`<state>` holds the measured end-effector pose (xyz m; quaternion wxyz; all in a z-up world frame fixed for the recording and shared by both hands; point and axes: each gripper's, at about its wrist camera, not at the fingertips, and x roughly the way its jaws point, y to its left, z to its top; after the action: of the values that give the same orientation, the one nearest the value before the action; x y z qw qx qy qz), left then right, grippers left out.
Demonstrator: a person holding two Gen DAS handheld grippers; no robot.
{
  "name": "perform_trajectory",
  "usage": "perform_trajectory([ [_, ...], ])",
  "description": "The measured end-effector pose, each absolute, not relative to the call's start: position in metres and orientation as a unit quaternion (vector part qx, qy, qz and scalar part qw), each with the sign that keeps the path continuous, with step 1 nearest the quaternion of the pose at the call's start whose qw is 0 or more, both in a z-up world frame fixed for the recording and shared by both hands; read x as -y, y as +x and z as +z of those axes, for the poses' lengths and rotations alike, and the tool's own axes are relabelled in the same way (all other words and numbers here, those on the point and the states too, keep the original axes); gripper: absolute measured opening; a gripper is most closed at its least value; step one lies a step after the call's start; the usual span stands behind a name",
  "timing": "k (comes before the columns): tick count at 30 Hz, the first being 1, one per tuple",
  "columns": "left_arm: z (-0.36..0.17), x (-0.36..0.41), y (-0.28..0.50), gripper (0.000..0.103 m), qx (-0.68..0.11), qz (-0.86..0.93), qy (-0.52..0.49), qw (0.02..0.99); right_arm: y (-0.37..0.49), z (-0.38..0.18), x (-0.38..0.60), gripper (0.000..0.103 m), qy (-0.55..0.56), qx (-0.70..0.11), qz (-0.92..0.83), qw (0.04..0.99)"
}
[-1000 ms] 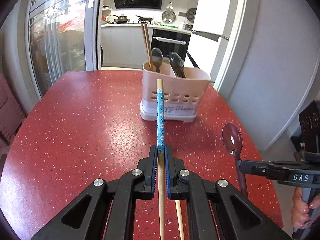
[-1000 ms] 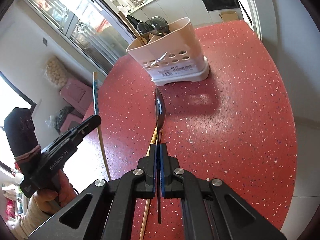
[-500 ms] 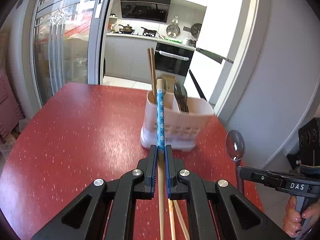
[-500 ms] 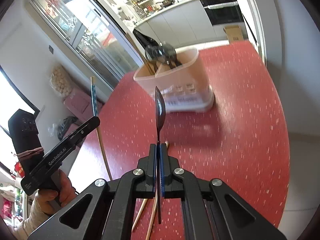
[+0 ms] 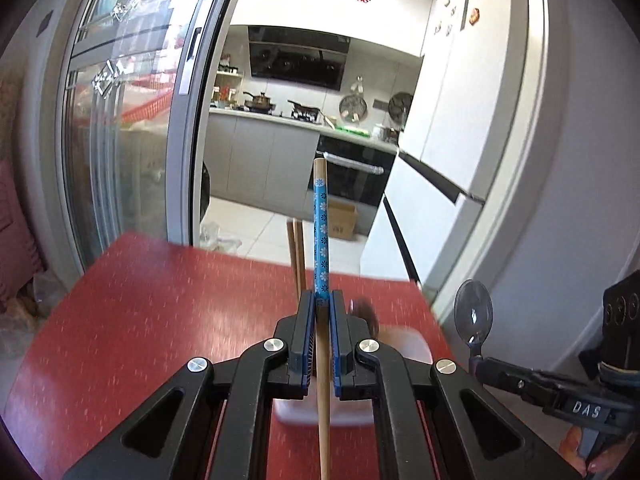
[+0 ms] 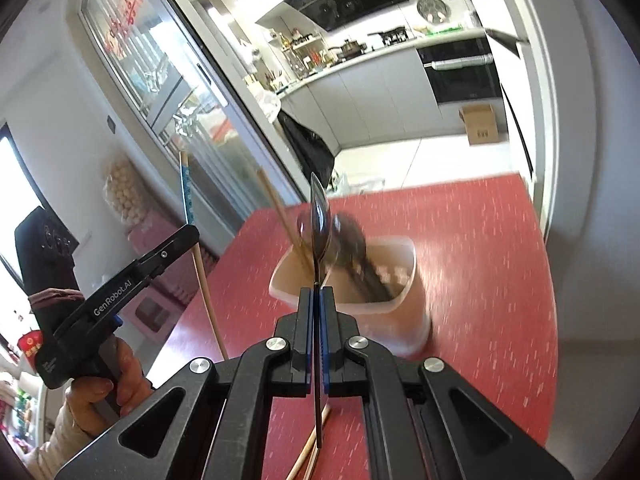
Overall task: Organize utensils
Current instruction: 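Lift the spoon and blue chopstick with both tools toward the holder, then lower spoon and blue chopstick into the holder and open both tools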
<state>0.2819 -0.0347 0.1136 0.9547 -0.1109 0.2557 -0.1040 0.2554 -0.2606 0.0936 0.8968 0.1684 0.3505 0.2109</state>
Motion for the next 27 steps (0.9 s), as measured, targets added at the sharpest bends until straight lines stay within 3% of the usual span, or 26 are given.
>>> perform_trajectory([
  [10,0.117,0.047,0.346,0.036,-0.211,-0.082,-0.110,0.968,0.321,0.112,0.254,0.003,0.141,-0.301,0.188,0.924],
  [27,0.083,0.059,0.381,0.036,-0.170,-0.071,-0.141,0.973,0.335,0.066,0.215,0.003,0.009,-0.259,0.164,0.952],
])
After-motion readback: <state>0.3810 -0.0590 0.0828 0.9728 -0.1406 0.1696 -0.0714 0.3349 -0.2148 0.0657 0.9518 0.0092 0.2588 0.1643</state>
